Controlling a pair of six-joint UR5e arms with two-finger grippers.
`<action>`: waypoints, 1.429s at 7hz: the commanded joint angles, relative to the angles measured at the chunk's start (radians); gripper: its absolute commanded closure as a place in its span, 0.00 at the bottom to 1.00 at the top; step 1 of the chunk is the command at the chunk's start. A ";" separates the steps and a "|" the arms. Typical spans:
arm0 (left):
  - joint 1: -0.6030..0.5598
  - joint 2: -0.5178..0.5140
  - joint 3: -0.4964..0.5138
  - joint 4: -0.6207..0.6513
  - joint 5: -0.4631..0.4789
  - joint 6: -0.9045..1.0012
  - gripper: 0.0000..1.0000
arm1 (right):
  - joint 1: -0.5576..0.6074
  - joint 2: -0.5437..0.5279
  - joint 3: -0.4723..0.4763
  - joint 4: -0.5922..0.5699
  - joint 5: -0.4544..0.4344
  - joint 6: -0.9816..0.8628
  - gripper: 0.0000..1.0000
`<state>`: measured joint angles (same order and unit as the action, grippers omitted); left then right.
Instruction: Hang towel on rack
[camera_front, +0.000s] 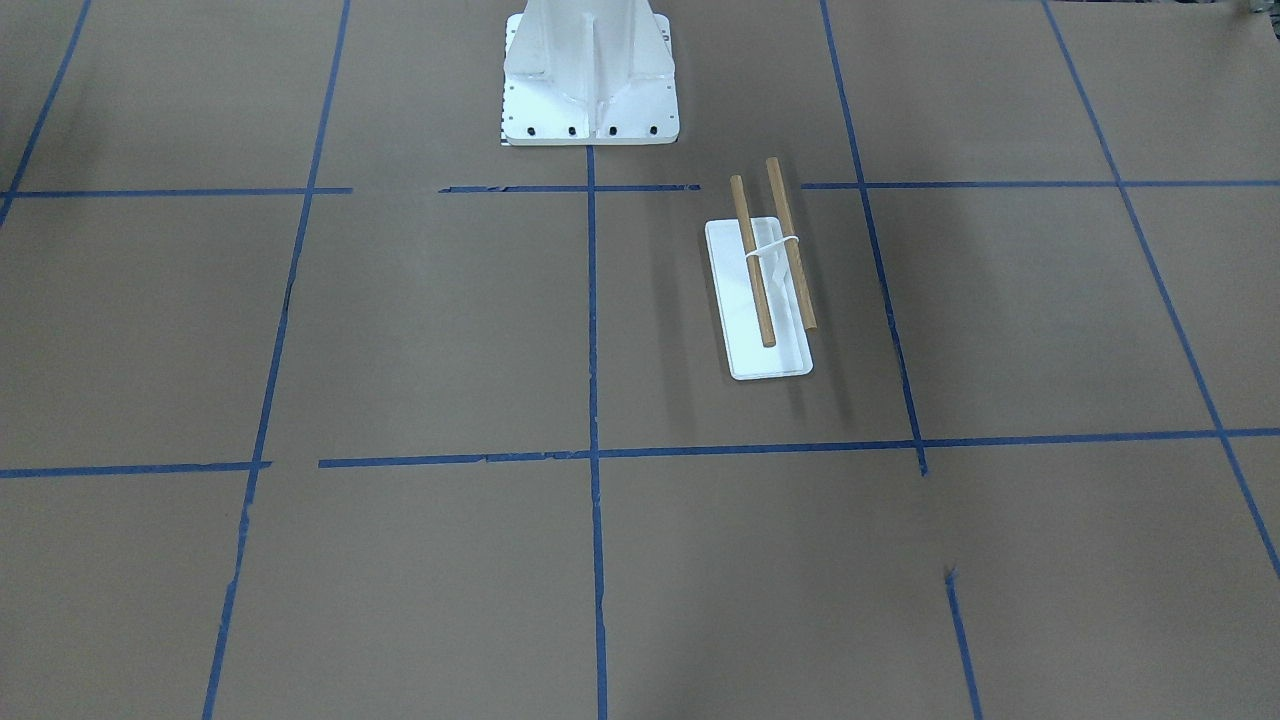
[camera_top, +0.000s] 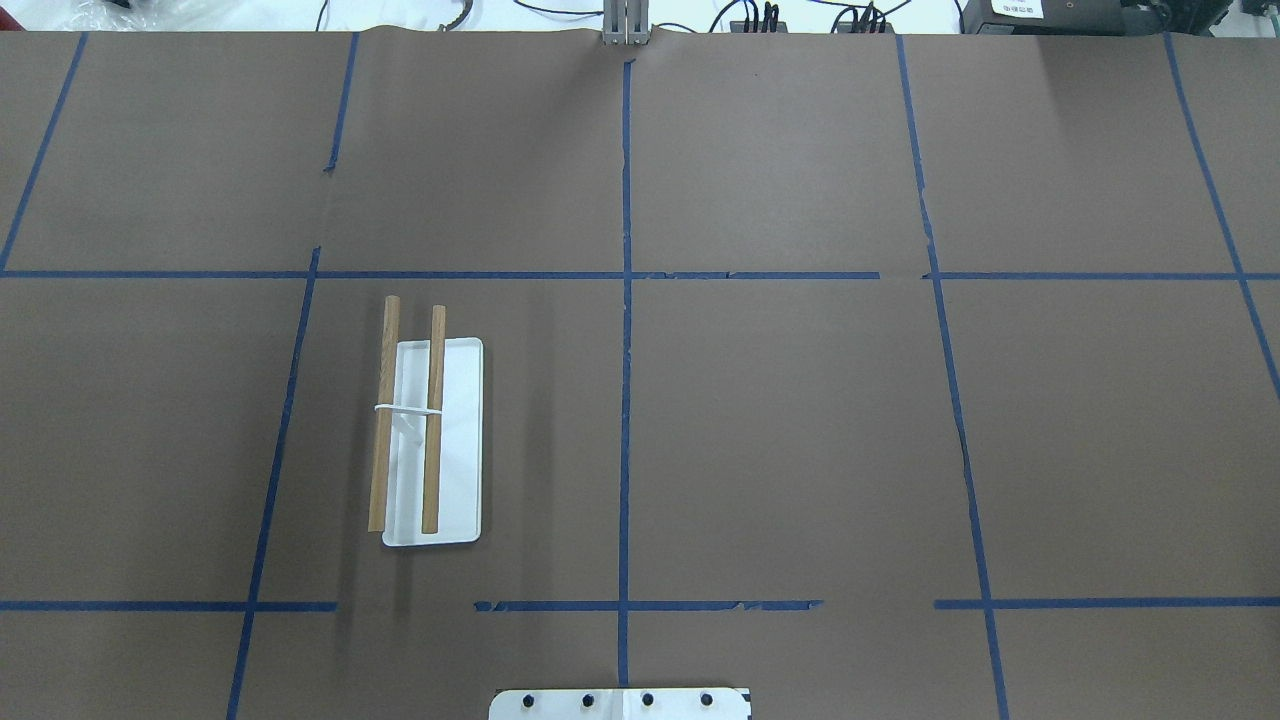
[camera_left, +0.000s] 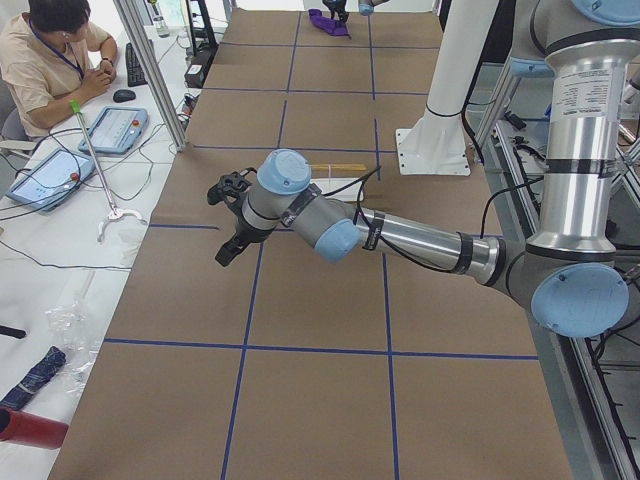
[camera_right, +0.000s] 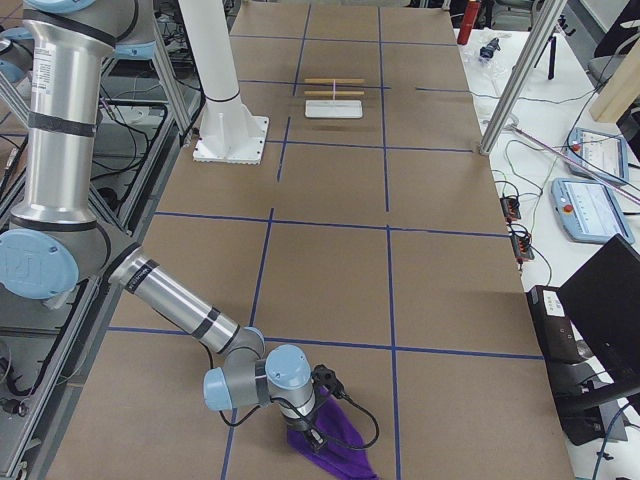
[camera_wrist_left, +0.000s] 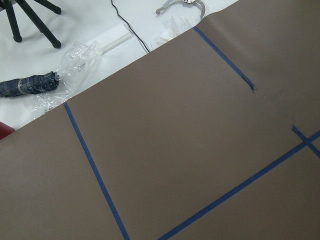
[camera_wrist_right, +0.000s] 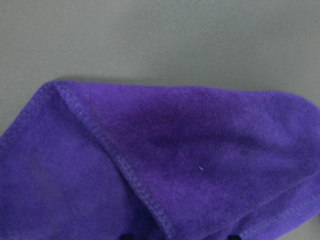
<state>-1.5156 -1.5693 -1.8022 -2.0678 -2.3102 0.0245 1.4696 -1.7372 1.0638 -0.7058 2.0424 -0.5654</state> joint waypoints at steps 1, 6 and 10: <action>0.000 0.000 0.000 0.000 0.000 0.000 0.00 | 0.000 0.002 -0.002 -0.003 -0.001 0.001 0.77; 0.000 0.002 0.000 0.000 0.000 0.000 0.00 | 0.056 0.001 0.062 -0.006 0.070 -0.033 1.00; 0.000 0.000 0.009 -0.081 -0.056 0.000 0.00 | 0.135 -0.007 0.354 -0.223 0.172 -0.033 1.00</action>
<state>-1.5155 -1.5687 -1.8004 -2.0906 -2.3349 0.0253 1.5856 -1.7435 1.2767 -0.8092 2.1835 -0.5982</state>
